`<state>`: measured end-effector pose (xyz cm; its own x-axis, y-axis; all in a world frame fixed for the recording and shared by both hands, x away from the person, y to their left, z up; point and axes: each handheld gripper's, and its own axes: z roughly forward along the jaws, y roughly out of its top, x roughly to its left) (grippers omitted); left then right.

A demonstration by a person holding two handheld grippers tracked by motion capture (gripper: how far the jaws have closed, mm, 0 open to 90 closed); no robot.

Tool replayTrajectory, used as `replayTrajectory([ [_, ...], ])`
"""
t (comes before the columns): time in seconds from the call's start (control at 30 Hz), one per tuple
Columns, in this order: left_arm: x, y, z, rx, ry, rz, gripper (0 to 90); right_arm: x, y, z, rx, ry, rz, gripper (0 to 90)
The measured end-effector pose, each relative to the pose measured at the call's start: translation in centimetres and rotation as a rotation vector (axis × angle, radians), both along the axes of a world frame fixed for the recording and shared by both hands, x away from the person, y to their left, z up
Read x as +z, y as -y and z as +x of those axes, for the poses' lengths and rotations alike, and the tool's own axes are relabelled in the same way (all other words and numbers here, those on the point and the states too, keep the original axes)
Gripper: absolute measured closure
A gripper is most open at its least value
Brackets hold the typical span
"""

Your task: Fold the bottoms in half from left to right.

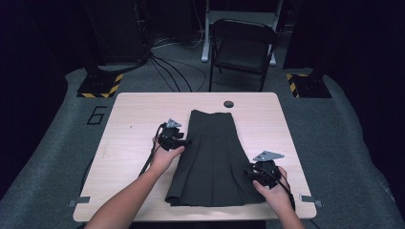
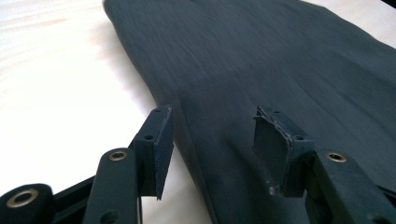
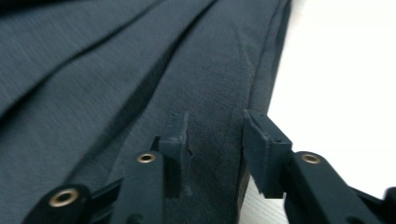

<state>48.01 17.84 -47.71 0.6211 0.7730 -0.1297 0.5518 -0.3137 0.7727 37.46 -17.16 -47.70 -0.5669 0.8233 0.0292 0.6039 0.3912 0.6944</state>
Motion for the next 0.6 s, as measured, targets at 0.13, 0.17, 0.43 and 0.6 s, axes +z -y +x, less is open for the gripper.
replayTrajectory([
  [0.13, 0.3, -0.7, -2.9, -0.036, 0.008, -0.021, 47.7, -1.1, -0.4, 0.7, 0.045, -0.036, -0.071, 67.7],
  [0.17, 0.4, -0.8, -3.7, -0.05, 0.016, -0.018, 47.8, -1.3, -0.5, 0.8, 0.046, -0.047, -0.082, 68.6],
  [0.43, 0.2, -1.2, -9.1, -0.146, 0.024, -0.034, 48.0, -2.5, -0.4, 1.1, 0.058, -0.103, -0.077, 68.0],
  [0.6, -0.8, -0.6, -11.0, -0.21, 0.001, -0.011, 48.2, -2.6, -0.1, 1.1, 0.036, -0.114, -0.041, 66.8],
])
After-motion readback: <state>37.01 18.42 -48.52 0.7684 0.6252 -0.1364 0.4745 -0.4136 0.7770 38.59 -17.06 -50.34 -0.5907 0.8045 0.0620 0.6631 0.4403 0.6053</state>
